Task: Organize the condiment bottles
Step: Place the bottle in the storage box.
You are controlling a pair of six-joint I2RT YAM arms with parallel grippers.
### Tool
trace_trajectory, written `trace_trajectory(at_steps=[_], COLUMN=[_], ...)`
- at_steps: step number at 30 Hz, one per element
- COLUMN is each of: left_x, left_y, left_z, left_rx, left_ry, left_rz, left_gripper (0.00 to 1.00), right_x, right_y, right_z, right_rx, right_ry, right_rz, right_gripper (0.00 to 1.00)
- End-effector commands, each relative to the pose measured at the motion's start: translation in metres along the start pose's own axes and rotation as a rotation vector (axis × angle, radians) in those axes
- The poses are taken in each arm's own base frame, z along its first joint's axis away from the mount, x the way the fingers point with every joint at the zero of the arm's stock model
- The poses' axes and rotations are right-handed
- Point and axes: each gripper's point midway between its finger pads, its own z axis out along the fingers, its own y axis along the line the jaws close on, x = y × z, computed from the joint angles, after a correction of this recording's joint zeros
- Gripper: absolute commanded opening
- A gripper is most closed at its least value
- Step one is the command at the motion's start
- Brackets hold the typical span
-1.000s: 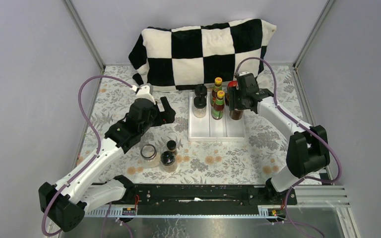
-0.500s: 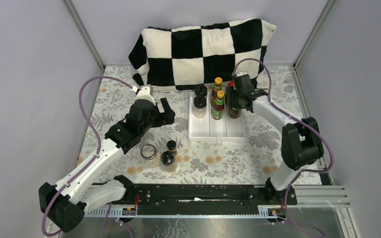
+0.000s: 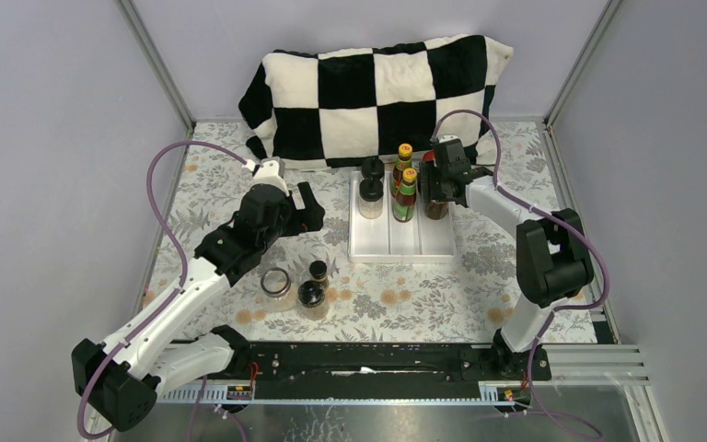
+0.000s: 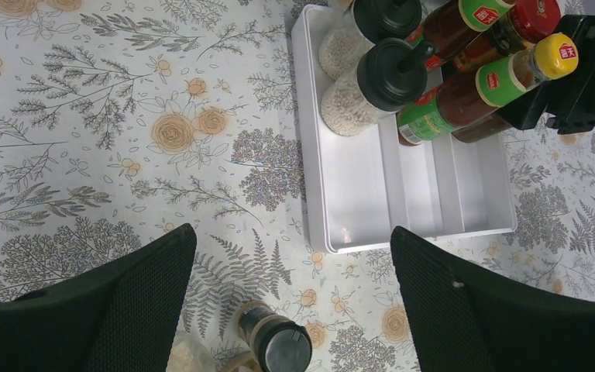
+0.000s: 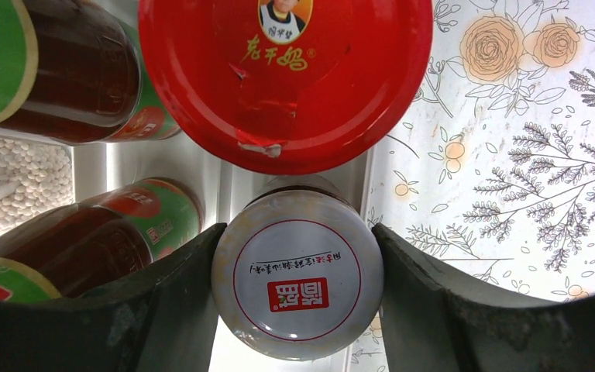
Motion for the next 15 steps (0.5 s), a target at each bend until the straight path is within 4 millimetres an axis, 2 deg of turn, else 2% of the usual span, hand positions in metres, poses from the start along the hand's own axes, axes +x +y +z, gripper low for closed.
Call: trace_trajectory(at_steps=[1,15], left_x=[-0.0115,-0.0144], left_y=[-0.0003,-0.0008], left_z=[-0.0009,-0.0022], left_rx=[0.003,0.001], left_ry=[-0.053,-0.057], left_rz=[0.010,0.014], left_gripper=[0.99,0.99], right_x=[-0.0562,-0.0527], right_y=[0.0045,0.0087], right_z=[-0.0102,-0.0018], right_rx=[-0.020,-0.037], right_ry=[-0.161,-0.145], right_rz=[0.030,0.031], right_gripper=[0.57,0.58])
